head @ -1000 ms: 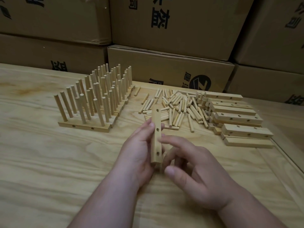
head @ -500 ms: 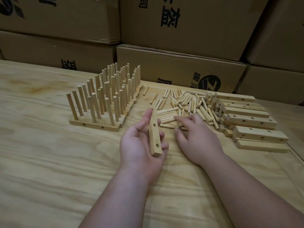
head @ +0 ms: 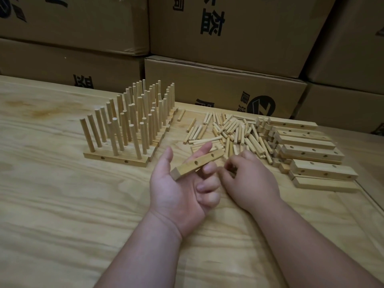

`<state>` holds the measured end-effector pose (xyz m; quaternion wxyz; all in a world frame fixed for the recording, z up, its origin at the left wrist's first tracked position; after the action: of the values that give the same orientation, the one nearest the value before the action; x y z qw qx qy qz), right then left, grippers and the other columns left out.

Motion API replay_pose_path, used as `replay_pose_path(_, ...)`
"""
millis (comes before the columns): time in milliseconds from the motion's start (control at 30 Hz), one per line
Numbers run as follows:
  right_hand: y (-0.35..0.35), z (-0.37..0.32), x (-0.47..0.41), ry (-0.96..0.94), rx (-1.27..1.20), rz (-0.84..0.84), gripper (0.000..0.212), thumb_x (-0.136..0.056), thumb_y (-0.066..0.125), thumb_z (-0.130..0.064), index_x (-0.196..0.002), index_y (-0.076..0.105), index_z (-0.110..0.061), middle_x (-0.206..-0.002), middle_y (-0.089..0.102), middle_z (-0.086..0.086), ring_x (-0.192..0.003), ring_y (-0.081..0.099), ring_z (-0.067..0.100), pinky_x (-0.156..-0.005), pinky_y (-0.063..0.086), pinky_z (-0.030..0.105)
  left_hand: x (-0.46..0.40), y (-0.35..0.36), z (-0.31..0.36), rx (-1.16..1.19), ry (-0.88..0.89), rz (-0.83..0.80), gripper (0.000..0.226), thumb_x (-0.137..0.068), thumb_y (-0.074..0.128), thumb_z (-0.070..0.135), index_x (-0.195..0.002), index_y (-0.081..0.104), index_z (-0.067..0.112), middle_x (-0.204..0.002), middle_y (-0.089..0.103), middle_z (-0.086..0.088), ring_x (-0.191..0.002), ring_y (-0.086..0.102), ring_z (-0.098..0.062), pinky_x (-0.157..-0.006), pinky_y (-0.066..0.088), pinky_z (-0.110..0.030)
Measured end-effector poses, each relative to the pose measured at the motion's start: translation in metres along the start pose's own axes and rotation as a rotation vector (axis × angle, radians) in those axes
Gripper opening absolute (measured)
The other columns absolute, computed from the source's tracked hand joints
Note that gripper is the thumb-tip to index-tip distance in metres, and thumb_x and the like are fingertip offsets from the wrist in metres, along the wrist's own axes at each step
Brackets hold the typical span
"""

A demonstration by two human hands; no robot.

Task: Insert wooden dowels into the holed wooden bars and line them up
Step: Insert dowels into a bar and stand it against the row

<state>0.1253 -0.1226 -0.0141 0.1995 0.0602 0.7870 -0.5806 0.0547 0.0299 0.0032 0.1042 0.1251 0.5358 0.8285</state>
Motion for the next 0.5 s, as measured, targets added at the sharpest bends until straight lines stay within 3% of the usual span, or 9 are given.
replay_pose_path(100,-0.005,0.002,0.007,0.024,-0.06,0.064,0.02,-0.091,0.056,-0.052,-0.084,0.058,-0.034,-0.086,0.048,-0.011,-0.077,0.05,0.011,-0.056,0.035,0.028,-0.002,-0.001,0.001,0.006,0.043,0.051,0.099,-0.074,0.042,0.09,-0.133,0.055,0.012,-0.081,0.046,-0.005,-0.06,0.025,-0.013,-0.049,0.014,-0.022)
replay_pose_path(200,-0.012,0.008,0.016,0.112,-0.227,0.131,0.018,-0.092,0.061,-0.045,-0.08,0.059,-0.032,-0.084,0.056,-0.012,-0.073,0.052,0.005,-0.056,0.034,0.023,0.0,0.002,0.002,-0.02,0.064,-0.013,0.109,-0.053,0.058,0.097,-0.121,0.05,0.012,-0.087,0.047,-0.005,-0.063,0.026,-0.013,-0.048,0.015,-0.023)
replay_pose_path(267,-0.019,0.013,0.027,0.248,-0.421,0.193,0.021,-0.091,0.065,-0.043,-0.077,0.061,-0.029,-0.076,0.063,-0.011,-0.07,0.057,0.002,-0.056,0.035,0.018,0.003,0.005,0.003,-0.036,0.061,-0.102,0.111,-0.043,0.076,0.086,-0.122,0.043,0.015,-0.091,0.046,-0.004,-0.066,0.027,-0.01,-0.049,0.017,-0.022)
replay_pose_path(367,-0.03,0.02,0.047,0.393,-0.708,0.263,0.021,-0.092,0.065,-0.043,-0.079,0.068,-0.027,-0.079,0.069,-0.022,-0.067,0.061,-0.004,-0.053,0.04,0.01,0.005,0.007,0.003,-0.024,0.059,-0.197,0.106,-0.043,0.096,0.057,-0.124,0.041,0.015,-0.091,0.044,-0.002,-0.067,0.03,-0.006,-0.048,0.023,-0.016)
replay_pose_path(500,-0.041,0.026,0.058,0.504,-1.116,0.258,0.017,-0.088,0.074,-0.032,-0.081,0.072,-0.017,-0.077,0.075,0.001,-0.05,0.057,0.005,-0.046,0.048,0.017,0.001,0.009,0.0,-0.054,0.095,-0.123,0.085,-0.061,0.096,0.031,-0.126,0.043,0.019,-0.083,0.044,0.002,-0.058,0.033,-0.003,-0.042,0.025,-0.012)
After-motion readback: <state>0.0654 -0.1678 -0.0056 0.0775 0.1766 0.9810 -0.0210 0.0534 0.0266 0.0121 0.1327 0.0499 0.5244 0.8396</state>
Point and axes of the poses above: each hand's wrist, its own x-axis away from the middle knuckle, its own y-axis out of the palm, z = x × y, the point moved 1 cm from there along -x, towards the middle knuckle
